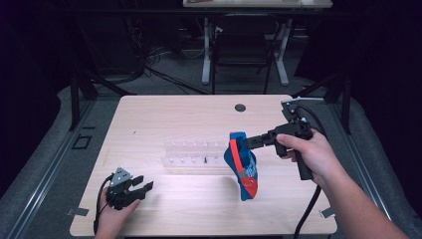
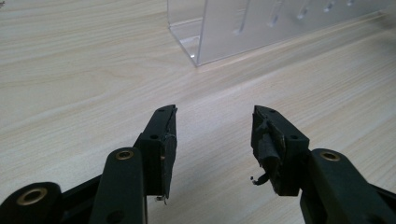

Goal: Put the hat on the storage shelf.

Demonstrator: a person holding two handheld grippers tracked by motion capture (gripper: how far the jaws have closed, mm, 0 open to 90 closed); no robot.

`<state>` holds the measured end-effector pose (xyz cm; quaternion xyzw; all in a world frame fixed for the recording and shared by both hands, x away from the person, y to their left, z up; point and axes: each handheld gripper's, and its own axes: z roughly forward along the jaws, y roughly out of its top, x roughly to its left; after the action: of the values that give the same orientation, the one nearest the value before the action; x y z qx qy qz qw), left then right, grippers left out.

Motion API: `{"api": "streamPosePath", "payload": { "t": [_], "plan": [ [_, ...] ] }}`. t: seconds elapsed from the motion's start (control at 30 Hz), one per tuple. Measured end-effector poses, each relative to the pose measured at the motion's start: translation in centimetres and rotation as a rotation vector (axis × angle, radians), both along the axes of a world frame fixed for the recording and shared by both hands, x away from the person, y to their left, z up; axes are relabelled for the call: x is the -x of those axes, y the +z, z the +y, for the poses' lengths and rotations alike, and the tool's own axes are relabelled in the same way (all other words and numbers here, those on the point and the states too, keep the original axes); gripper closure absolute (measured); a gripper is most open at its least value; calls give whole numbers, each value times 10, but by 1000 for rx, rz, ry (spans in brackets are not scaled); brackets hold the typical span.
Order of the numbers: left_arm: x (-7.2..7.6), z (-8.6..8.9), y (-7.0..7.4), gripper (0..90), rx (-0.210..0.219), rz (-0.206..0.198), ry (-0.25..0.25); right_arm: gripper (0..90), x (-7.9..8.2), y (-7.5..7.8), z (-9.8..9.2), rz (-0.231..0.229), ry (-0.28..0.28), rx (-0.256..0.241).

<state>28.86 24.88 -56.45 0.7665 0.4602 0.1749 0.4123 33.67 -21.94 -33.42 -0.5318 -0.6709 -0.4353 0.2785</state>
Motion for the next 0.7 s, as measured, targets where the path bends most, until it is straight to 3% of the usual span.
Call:
{"api": "streamPosePath", "payload": {
  "t": [0.4,0.7],
  "plan": [
    [3,-15,3,510,-18,-20,-45,900,-6,21,3,-45,-26,-100],
    [5,-15,4,508,19,-15,-47,900,-15,27,9,-65,-38,-123]
  ]
}}
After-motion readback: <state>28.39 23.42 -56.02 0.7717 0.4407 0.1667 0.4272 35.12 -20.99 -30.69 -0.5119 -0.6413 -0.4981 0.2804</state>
